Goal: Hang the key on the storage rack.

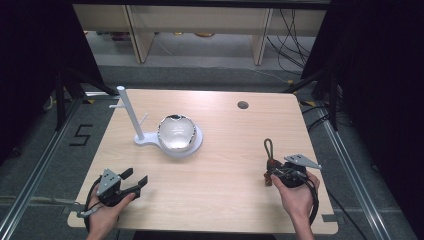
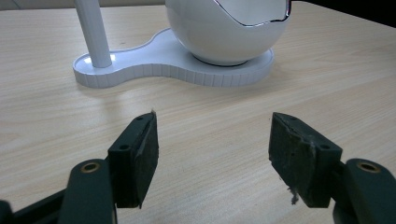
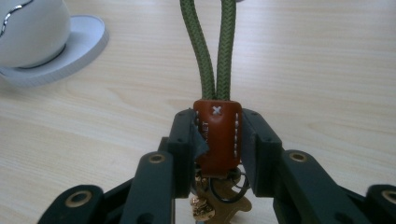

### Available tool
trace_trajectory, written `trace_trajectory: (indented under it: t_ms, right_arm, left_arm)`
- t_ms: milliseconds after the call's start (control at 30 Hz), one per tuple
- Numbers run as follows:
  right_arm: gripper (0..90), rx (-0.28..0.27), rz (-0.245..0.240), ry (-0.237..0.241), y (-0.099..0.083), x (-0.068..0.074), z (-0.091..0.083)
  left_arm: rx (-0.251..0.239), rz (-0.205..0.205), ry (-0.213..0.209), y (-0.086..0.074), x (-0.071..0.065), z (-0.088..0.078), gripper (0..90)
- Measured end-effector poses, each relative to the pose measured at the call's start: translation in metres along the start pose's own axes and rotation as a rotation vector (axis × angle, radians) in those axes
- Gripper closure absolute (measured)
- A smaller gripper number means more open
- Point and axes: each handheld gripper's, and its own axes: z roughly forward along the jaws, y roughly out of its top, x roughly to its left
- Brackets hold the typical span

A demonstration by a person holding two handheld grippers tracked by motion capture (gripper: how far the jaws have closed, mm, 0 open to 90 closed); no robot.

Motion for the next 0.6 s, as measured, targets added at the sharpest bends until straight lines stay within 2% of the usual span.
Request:
trace_trajectory:
  t_ms: [67, 133, 167, 200, 233, 267, 300, 333, 367, 400, 533, 600]
  right_arm:
    - [68.3, -0.029, -0.008, -0.004, -0.001, 0.001, 0.001]
    - [68.3, -0.046, -0.015, 0.012, -0.001, 0.002, 0.0]
    - [68.3, -0.041, -0.012, 0.02, -0.001, 0.003, -0.001]
    - [68.3, -0.053, -0.02, 0.006, -0.002, 0.004, -0.001]
    - [68.3, -0.06, -0.026, 0.021, -0.002, 0.005, -0.001]
    - [68.3, -0.065, 0.018, 0.009, -0.003, 0.01, -0.002]
    - [68.4, -0.091, -0.032, 0.019, -0.003, 0.007, -0.001]
    - [68.3, -0.086, -0.042, 0.024, -0.002, 0.007, -0.002]
    - [68.3, -0.111, -0.052, 0.012, -0.003, 0.008, -0.001]
    - [68.3, -0.116, -0.039, 0.025, -0.003, 0.01, -0.002]
    - [68.4, -0.152, -0.062, 0.034, -0.006, 0.013, -0.001]
    - [68.3, -0.149, -0.071, 0.054, -0.007, 0.014, -0.001]
  left_arm:
    - [0.002, 0.001, 0.001, 0.0, 0.0, 0.0, 32.7]
    - [0.002, 0.001, 0.002, 0.0, 0.0, 0.0, 32.7]
    - [0.002, 0.001, 0.002, 0.0, 0.0, 0.0, 32.7]
    - [0.001, 0.002, 0.002, 0.0, 0.0, 0.0, 32.7]
    - [0.001, 0.002, 0.002, 0.0, 0.0, 0.0, 32.8]
    - [0.0, 0.0, 0.001, 0.0, 0.0, 0.0, 32.8]
    - [0.0, 0.0, 0.001, 0.0, 0.0, 0.0, 32.8]
    - [0.0, 0.001, 0.001, 0.0, 0.0, 0.0, 32.8]
    - [0.0, 0.0, 0.002, 0.0, 0.0, 0.0, 32.8]
    - [0.001, 0.0, 0.002, 0.0, 0.0, 0.0, 32.8]
    - [0.001, -0.001, 0.003, 0.0, 0.0, 0.0, 32.8]
    - [0.001, 0.001, 0.004, 0.0, 0.0, 0.0, 33.0]
